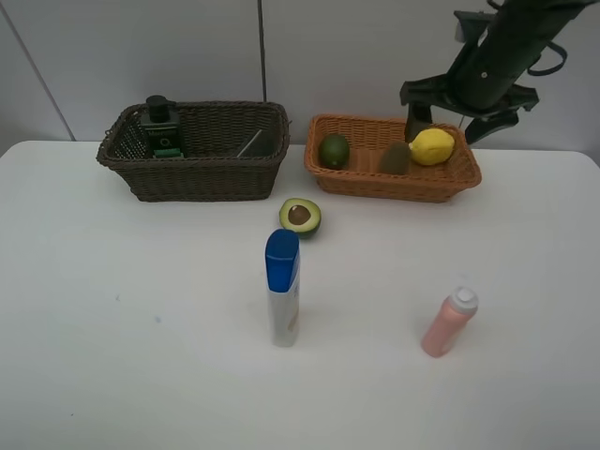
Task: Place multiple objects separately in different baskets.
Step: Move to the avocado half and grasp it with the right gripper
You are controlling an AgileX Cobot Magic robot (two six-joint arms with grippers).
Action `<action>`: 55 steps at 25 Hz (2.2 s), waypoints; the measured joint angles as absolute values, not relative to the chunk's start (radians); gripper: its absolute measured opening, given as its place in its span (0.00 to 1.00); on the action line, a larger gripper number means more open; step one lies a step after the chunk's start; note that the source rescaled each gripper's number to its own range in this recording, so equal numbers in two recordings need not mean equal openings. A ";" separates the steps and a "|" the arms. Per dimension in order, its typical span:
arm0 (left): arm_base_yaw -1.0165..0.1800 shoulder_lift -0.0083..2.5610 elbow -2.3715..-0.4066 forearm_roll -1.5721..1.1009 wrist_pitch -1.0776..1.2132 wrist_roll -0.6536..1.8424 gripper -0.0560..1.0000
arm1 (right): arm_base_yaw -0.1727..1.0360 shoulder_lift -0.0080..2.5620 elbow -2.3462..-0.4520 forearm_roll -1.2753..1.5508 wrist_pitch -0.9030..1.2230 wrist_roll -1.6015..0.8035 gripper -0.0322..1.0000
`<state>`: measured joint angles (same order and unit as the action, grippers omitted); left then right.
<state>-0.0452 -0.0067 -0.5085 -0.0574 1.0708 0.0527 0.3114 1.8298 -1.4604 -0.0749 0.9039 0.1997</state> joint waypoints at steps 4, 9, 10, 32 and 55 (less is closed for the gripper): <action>-0.045 -0.007 -0.508 -0.057 1.071 0.053 1.00 | 0.460 1.813 -1.460 -0.028 0.992 0.208 0.98; -0.045 -0.007 -0.508 -0.057 1.071 0.053 1.00 | 0.654 1.858 -1.460 -0.016 0.933 0.240 0.98; -0.045 -0.007 -0.508 -0.057 1.071 0.053 1.00 | 0.683 1.875 -1.460 -0.015 0.908 0.243 0.98; -0.045 -0.007 -0.508 -0.058 1.071 0.053 1.00 | 0.694 2.118 -1.460 -0.198 0.582 0.309 0.98; -0.045 -0.007 -0.508 -0.058 1.071 0.053 1.00 | 0.613 2.226 -1.461 -0.170 0.447 0.310 0.98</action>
<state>-0.0452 -0.0067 -0.5085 -0.0578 1.0708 0.0527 0.6125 2.2258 -1.4608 -0.1699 0.4469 0.3099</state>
